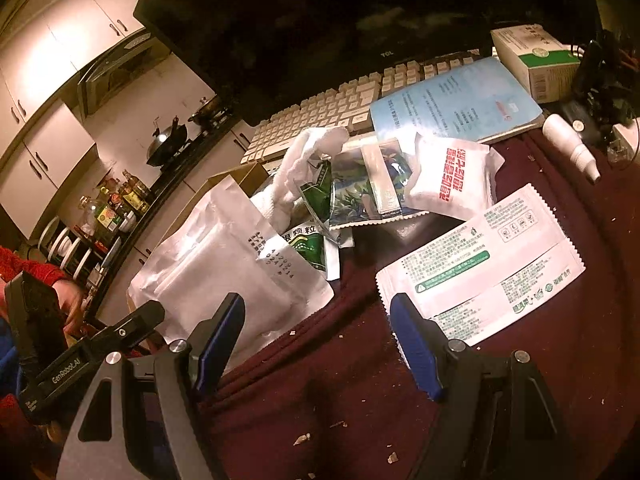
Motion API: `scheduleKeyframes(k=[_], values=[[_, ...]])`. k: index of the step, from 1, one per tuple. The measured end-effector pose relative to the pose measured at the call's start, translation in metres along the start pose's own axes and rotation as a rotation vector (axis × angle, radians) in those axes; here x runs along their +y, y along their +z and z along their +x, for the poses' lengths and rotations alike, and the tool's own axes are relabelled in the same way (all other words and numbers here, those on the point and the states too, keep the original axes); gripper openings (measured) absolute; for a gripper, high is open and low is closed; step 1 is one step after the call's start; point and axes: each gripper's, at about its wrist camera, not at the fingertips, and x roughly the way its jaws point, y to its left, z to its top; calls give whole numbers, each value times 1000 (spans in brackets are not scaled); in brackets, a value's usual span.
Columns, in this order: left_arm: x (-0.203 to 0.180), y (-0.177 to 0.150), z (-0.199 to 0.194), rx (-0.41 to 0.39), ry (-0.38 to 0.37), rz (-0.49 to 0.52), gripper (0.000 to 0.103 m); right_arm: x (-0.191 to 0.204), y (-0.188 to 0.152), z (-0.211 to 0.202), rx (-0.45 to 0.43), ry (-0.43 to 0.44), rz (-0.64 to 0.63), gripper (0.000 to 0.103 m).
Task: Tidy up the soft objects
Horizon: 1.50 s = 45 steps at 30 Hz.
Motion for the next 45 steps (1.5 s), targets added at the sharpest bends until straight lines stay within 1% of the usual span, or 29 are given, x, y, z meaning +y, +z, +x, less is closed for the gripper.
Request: scheduleKeyframes(k=[3,6,11,16,18,20,22,25,26,27,28,29,30,31,32,34,36,37,38,40,43,44,45], values=[[3,1,-2,0,-5,-15,60,1,1,-1,-1,-11,0,75],[6,1,-7,-20,-10,-15,60,3,1,-6,-12,-16,-15,75],[5,5,-1,8,-21,-1,60,-4,0,-6,-6,-21,0,75],[1,15,-7,-14,-61,18,60,-5,4,-7,-9,34,13,75],[-3,19,-4,-5,-75,36,60,-4,6,-4,0,33,-1,75],[-10,23,0,9,-109,50,60,-2,7,-2,7,-1,-13,75],[-21,26,0,8,-169,76,60,-4,9,-8,-12,-43,-24,75],[-37,24,13,15,-187,109,60,-11,12,-22,-45,-97,-22,75],[-42,23,17,26,-180,120,59,-15,13,-26,-55,-123,-17,75],[-45,21,22,43,-176,127,58,-20,13,-30,-60,-148,-8,75],[-48,18,23,53,-205,119,55,-25,13,-34,-62,-174,8,75],[-47,16,23,55,-218,114,44,-32,11,-37,-61,-203,34,75],[-47,14,21,47,-215,109,28,-39,9,-38,-56,-221,60,75],[-47,13,21,41,-208,108,26,-44,8,-38,-49,-236,73,75],[-45,13,21,36,-206,103,20,-49,6,-37,-43,-264,82,75],[-38,14,23,20,-173,68,17,-55,8,-34,-40,-310,88,75],[-28,15,21,40,-211,14,9,-59,15,-31,-39,-341,92,75],[-22,16,17,37,-246,-16,9,-64,20,-27,-19,-372,108,75],[-19,15,13,25,-258,-26,9,-68,25,-24,-6,-374,129,76],[-17,14,8,14,-260,-33,9,-72,30,-21,-5,-347,136,76],[-18,8,13,63,-273,-39,9,-59,34,-6,30,-330,88,77],[-18,6,13,69,-276,-38,9,-49,34,0,42,-330,56,77],[-18,4,13,72,-279,-37,9,-42,34,4,53,-313,33,77]])
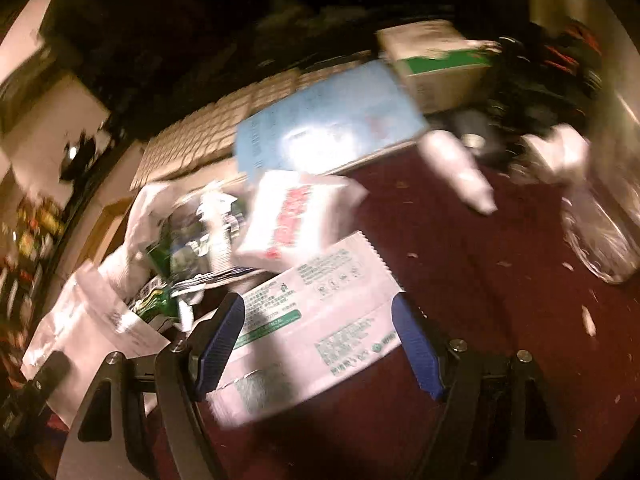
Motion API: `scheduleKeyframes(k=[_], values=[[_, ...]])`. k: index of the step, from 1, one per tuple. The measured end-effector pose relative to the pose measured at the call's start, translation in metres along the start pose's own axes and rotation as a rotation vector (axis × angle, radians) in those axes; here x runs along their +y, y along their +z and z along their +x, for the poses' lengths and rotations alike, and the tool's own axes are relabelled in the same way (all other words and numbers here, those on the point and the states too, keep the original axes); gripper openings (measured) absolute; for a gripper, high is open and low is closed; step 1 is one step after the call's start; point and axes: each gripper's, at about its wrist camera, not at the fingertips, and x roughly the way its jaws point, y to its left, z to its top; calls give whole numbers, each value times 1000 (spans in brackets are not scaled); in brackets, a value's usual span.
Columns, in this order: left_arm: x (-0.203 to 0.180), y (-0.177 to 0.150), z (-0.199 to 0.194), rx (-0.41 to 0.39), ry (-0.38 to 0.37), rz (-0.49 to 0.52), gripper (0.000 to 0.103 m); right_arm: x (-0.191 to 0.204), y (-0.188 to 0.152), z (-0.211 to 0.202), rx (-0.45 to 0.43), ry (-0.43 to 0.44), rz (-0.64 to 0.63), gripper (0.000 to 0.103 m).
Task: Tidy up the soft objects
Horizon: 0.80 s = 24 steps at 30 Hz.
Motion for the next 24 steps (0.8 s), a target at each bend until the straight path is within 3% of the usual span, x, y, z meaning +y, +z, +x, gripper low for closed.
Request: scheduleKeyframes(k=[6,10,15,17,20,22,24], values=[[2,-2,-1,10,-12,-14,9,35,-9,1,33,67,-123,78],[10,-3,-1,17,-18,-35,9,22,-17,-17,-7,27,-109,78],[14,-3,0,20,-29,-49,9,40,-37,-12,27,2,-278,78],[13,-4,0,15,-24,-42,9,55,-44,-4,35,-47,-353,78],[12,-6,-1,14,-6,-32,9,58,-41,8,23,-188,-386,78],[12,-8,-1,13,6,-19,9,50,-39,5,29,-186,-356,74],[10,-8,-2,13,15,-8,9,50,-41,2,28,-195,-379,60]])
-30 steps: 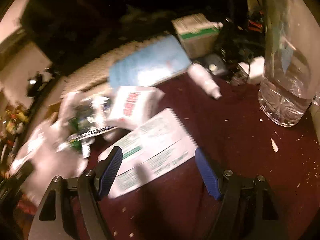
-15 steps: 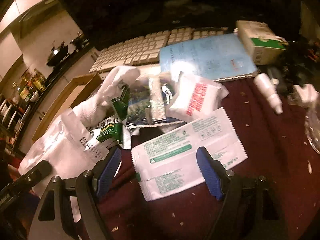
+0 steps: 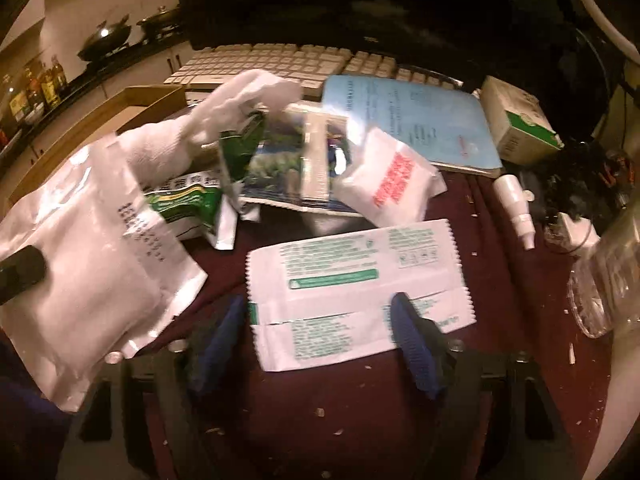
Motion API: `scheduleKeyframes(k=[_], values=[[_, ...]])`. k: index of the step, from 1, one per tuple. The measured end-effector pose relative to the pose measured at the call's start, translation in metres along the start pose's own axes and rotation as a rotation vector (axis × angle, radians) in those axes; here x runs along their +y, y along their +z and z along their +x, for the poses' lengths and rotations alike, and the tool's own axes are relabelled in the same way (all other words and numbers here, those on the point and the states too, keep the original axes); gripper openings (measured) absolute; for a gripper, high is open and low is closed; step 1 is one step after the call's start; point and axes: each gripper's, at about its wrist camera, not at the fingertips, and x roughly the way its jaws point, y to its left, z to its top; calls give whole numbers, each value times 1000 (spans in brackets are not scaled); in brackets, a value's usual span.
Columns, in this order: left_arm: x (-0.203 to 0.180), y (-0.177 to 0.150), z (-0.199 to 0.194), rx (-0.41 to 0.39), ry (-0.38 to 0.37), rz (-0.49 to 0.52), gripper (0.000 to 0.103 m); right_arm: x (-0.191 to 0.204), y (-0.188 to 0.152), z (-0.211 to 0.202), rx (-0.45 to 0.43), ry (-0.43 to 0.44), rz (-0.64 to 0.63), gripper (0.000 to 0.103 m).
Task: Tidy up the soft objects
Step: 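Grasp the white paper packet with the right gripper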
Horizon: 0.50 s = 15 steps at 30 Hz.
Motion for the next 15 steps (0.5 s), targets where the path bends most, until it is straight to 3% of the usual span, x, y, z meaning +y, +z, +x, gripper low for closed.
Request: scheduleKeyframes(k=[1,3,7,15], values=[[0,0,0,-1,3,6,9,1,-1,-2,-3,9,-13,55],[0,0,1,-2,6,10,9,4,-3,-3,-7,18,-35,28],[-1,1,3,4,4,7,9,22,0,-7,-3,36,-69,2],[4,1,0,-1,-18,-14,9,-2,0,-30,-83,127,53,0]])
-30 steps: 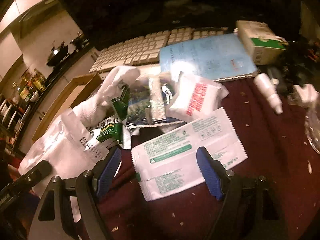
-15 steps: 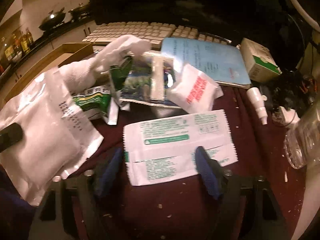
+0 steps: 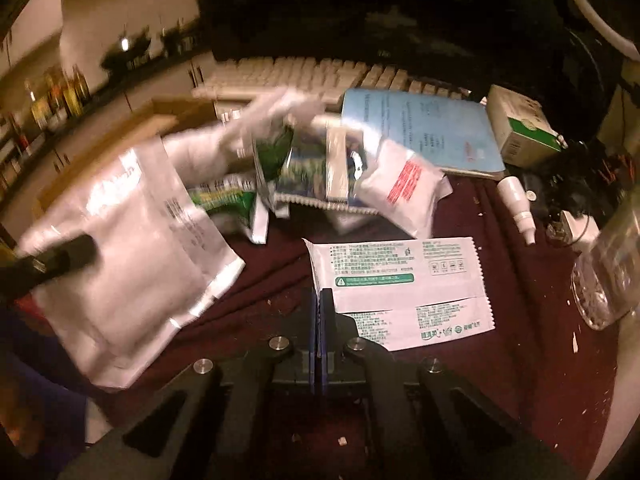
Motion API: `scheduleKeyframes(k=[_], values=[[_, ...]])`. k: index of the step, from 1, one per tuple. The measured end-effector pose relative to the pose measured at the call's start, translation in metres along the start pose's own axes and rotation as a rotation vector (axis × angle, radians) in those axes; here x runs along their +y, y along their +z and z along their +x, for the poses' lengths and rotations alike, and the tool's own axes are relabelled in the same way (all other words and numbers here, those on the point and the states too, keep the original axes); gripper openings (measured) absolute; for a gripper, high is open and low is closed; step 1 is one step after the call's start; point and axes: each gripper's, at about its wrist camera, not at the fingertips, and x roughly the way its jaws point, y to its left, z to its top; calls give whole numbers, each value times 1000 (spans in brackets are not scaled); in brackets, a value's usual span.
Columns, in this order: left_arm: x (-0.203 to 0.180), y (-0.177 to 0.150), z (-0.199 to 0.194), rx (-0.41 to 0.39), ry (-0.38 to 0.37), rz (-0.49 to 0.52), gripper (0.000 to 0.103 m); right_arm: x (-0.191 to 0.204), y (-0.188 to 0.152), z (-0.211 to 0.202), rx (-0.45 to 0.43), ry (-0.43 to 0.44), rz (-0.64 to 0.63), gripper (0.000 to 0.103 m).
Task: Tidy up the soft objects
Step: 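Grasp the white paper packet with the right gripper, then carry the white packet into the cardboard tray and open the right gripper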
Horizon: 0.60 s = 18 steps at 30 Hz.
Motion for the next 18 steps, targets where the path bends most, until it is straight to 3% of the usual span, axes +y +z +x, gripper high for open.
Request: scheduleKeyframes(k=[9,18], values=[[3,16,-28,-30,-162,-78,8,3,21,-47,-183,80,58,0],[28,28,-67,-119,-136,-136,8,32,58,-65,-278,163,16,0]])
